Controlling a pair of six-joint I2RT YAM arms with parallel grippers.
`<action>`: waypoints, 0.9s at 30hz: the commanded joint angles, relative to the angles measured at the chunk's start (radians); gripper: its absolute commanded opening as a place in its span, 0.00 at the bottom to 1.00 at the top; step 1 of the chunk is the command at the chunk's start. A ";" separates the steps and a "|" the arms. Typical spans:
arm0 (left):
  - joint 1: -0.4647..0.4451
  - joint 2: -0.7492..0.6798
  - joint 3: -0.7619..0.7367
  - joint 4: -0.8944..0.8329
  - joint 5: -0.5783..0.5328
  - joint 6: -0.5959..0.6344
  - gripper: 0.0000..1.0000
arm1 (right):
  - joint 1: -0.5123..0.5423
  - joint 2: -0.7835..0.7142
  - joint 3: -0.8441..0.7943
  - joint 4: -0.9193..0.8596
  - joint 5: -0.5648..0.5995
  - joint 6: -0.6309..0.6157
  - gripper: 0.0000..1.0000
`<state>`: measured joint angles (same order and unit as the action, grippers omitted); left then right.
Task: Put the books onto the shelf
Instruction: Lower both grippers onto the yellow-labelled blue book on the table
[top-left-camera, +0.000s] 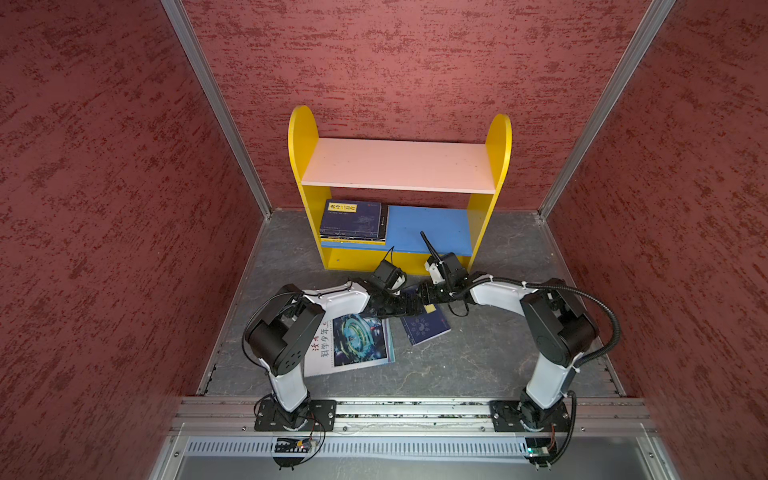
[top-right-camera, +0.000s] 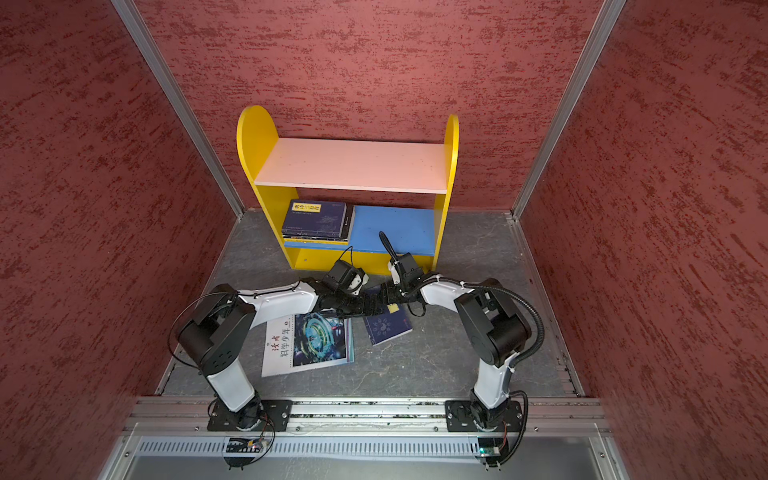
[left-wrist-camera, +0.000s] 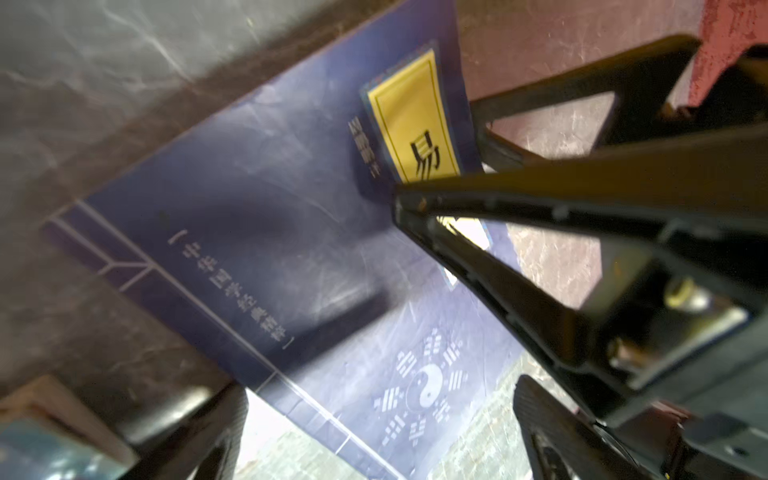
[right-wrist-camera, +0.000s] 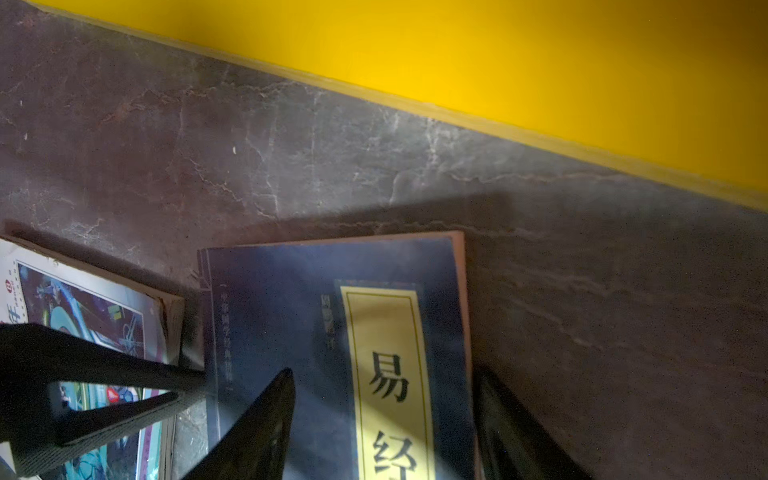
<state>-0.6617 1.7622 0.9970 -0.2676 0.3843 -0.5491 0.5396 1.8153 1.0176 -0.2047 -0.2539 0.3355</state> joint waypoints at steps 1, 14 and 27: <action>0.017 0.026 0.027 0.055 0.005 0.003 0.99 | 0.010 -0.009 -0.027 -0.064 -0.110 -0.026 0.67; 0.080 0.002 -0.034 0.229 0.072 -0.198 0.97 | 0.010 -0.063 -0.085 -0.018 -0.146 0.049 0.57; 0.094 0.027 -0.003 0.244 0.154 -0.214 0.78 | 0.008 -0.047 -0.081 0.012 -0.139 0.091 0.53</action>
<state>-0.5587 1.7775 0.9562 -0.1402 0.4225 -0.7528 0.5339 1.7531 0.9340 -0.2035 -0.3126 0.4149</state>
